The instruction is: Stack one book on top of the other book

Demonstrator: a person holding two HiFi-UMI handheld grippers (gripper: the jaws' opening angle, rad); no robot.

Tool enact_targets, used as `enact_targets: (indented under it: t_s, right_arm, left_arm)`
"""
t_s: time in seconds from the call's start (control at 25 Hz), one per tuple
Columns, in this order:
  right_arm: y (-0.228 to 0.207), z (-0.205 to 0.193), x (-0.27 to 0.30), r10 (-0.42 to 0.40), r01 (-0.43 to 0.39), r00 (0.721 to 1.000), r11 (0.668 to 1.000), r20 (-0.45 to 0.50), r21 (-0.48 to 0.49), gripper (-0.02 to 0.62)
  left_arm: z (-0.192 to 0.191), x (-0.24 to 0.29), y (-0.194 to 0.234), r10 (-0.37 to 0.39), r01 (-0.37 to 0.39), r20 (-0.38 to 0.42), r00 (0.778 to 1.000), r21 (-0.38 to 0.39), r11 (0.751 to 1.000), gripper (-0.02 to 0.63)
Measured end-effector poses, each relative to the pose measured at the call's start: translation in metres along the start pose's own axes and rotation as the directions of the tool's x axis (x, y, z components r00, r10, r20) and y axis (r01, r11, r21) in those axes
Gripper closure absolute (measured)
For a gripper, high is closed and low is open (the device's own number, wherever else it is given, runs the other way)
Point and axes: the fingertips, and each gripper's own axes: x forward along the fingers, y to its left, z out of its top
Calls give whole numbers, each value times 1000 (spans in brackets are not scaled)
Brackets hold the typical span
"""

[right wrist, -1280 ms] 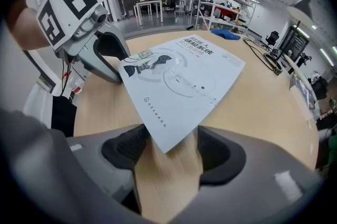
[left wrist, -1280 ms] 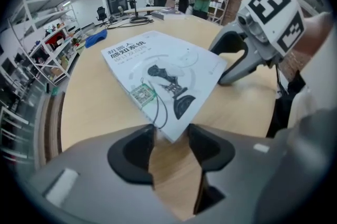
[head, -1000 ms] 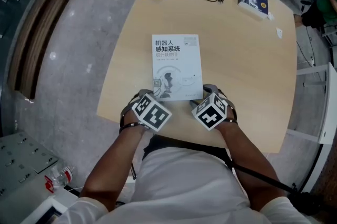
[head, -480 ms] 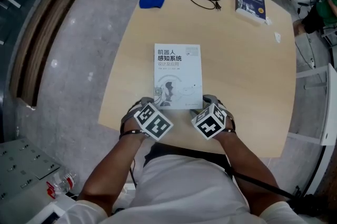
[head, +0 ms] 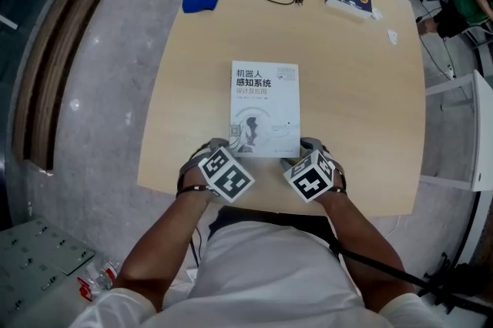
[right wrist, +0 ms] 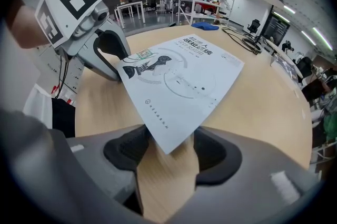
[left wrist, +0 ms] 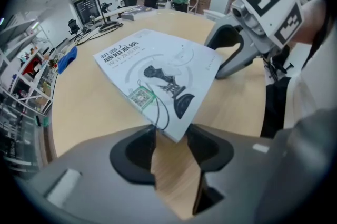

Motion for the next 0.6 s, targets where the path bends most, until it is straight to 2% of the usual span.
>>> enact_targets:
  t_s: [0.32, 0.6]
  right_arm:
    - [-12, -36, -12, -36, 36, 999, 994, -5, 103, 328]
    - [-15, -58, -18, -54, 53, 999, 984, -1, 168, 328]
  left_arm:
    - [27, 10, -22, -33, 32, 1, 999, 90, 995, 402]
    - [40, 16, -36, -54, 56, -12, 998, 139, 989, 402]
